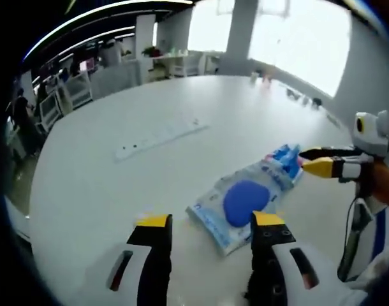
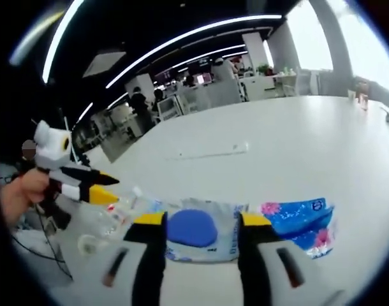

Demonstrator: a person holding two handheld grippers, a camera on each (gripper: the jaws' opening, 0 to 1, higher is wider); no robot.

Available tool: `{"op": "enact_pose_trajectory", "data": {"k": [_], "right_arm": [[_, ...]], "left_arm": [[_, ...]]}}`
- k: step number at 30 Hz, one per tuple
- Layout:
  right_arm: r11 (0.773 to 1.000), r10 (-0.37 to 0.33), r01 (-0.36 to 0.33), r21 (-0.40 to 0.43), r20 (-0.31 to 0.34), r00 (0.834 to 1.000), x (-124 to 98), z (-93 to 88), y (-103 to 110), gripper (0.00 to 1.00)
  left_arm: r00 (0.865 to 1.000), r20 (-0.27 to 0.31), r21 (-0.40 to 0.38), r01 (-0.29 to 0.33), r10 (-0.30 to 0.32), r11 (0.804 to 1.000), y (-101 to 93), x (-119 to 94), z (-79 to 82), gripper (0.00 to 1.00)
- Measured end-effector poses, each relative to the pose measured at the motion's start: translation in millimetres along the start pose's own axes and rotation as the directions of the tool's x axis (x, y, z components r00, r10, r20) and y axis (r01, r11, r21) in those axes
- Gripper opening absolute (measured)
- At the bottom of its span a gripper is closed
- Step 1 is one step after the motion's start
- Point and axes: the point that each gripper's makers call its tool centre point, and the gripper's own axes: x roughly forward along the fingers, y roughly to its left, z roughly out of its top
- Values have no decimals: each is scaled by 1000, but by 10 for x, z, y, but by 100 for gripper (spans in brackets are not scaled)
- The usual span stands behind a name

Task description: Arrange the tabletop items into an orderly group along one side of the table until the central work area is clear of visible clutter.

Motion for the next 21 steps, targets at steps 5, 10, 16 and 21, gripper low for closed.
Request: {"op": "enact_pose_trajectory", "data": {"k": [5,10,16,21], "right_arm": [[999,25,-24,-28,6,1000,-57,75,84,45],[998,47,-47,-48,9,999,-117,123,176,46],[994,78,-77,-82,9,997,-204,146,283,47],[989,109,-106,-107,22,994,-287,199,369,48]], "left_arm": [[999,45,4,-1,1,1000,-14,-155,73,58],[996,91,-21,-9,11,1000,-5,-323,100,66],[993,113,-69,-25,33,997,-18,-550,78,76],[992,121,-83,-37,47,996,-77,-727,43,80]]}}
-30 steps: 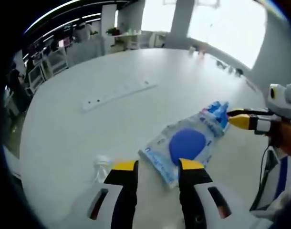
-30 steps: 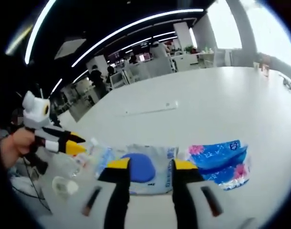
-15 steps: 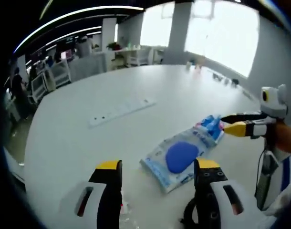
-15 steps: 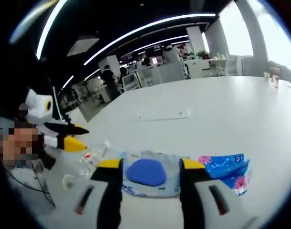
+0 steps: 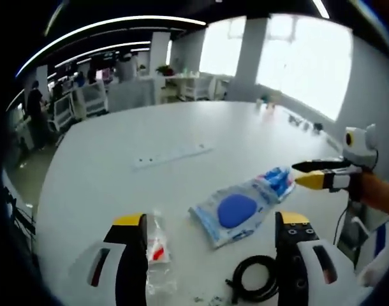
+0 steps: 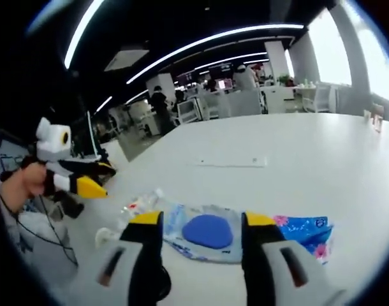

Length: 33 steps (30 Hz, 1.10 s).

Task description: Arrange the tabletop items into an orderly group along one side of the table until the central work area is clear of visible clutter.

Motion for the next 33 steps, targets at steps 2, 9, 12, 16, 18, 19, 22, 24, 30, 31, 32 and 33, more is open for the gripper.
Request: {"op": "enact_pose_trajectory", "data": {"k": [2,9,12,16,18,19,22,24,30,31,32,33], "right_arm": [[1000,10,-10,-8,6,1000,-35,34,38,49],[997,47,-47,-62,-2,999,-144,70,124,58],[995,66,-67,-79,-16,998,-194,65,168,61],[990,102,-105,-98,-43,994,-253,36,242,67],[987,110,-114,-109,-38,993,-284,41,266,68],[986,117,-122,-113,-49,992,-291,23,280,68],[982,144,-151,-116,-66,987,-317,-28,345,69],[979,155,-166,-118,-97,983,-328,-92,380,68],[966,193,-211,-151,-124,973,-345,-162,511,67],[964,197,-216,-154,-129,972,-346,-170,531,67],[961,206,-225,-159,-127,970,-346,-170,553,67],[960,210,-231,-160,-139,968,-344,-185,575,67]], "left_arm": [[1000,12,-3,6,-6,1000,-34,-61,13,81],[1000,27,-17,8,-7,1000,-102,-305,-16,85],[1000,29,-43,2,-1,999,-127,-415,-43,86],[1000,19,-64,-8,9,998,-184,-540,-137,90],[1000,9,-68,-9,10,998,-233,-597,-207,90],[1000,7,-75,-12,13,997,-239,-617,-235,90],[1000,-2,-98,-11,11,995,-309,-675,-338,90],[1000,-10,-108,-12,11,994,-359,-712,-407,89],[1000,-25,-137,-21,18,990,-467,-817,-575,88],[1000,-23,-139,-20,17,990,-479,-840,-595,87],[1000,-24,-148,-18,15,989,-491,-852,-609,87],[999,-28,-153,-27,23,988,-491,-871,-630,87]]}}
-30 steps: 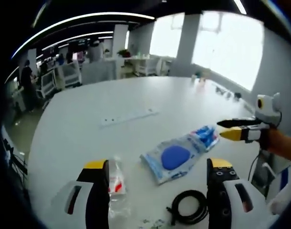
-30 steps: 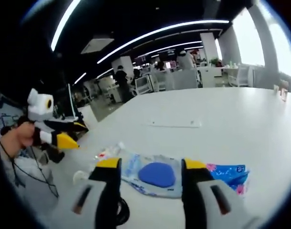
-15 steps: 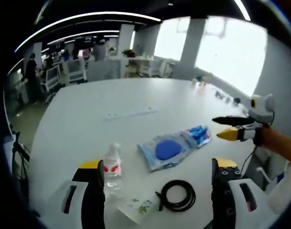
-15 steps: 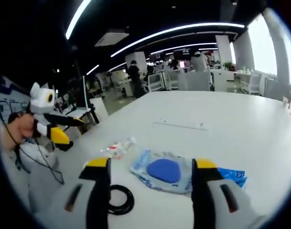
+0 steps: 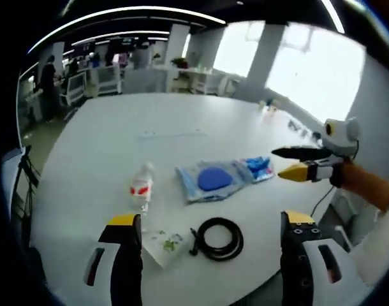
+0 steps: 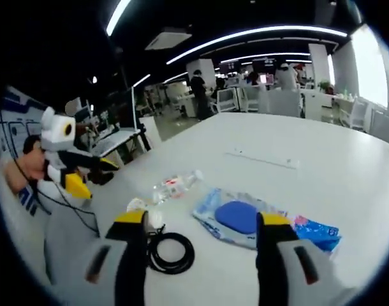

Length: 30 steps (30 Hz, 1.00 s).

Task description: Arrange the tabletop items into an orderly group along one side of the table until the central work area is clear of visible clutter.

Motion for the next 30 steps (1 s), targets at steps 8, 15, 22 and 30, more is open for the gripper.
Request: {"op": "enact_pose_trajectory", "data": {"k": [8,15,22,30], "right_arm": [[995,57,-62,-84,-62,996,142,-76,163,63],[983,107,-124,-136,-121,987,368,-170,280,57],[957,155,-198,-212,-202,967,566,-291,423,57],[935,195,-256,-244,-247,949,679,-353,510,55]], "left_arm": [[1000,-9,-36,-17,16,999,-14,-54,-148,86],[999,-52,-88,-17,13,996,-96,-13,-406,83],[997,-79,-141,-17,6,990,-185,73,-627,82],[995,-96,-176,-31,14,984,-216,170,-788,81]]}}
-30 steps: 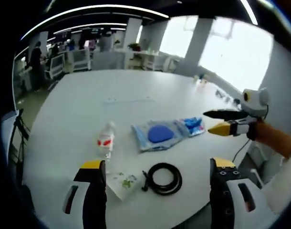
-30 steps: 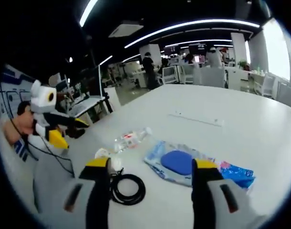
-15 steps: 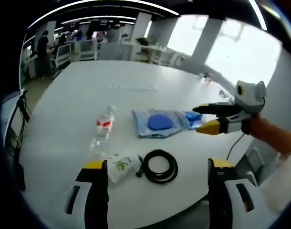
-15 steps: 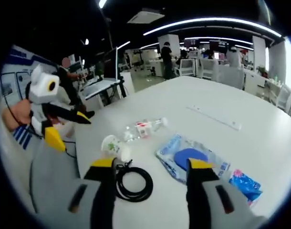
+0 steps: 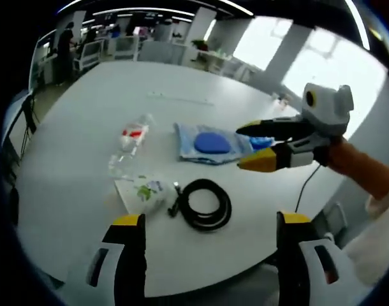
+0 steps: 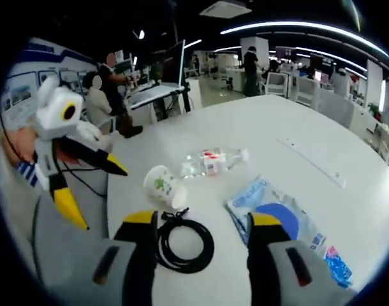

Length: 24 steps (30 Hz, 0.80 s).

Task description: Arrange the tabletop items into an orderly group along one side of the table until the central work area is clear of visible clutter.

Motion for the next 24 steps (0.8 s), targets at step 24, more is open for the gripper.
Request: {"op": "enact_pose_trajectory", "data": {"k": [24], "right_arm": [[988,101,-118,-96,-168,981,528,-414,50,42]], "left_arm": [[996,-86,-97,-37,28,995,30,541,-360,73]]}}
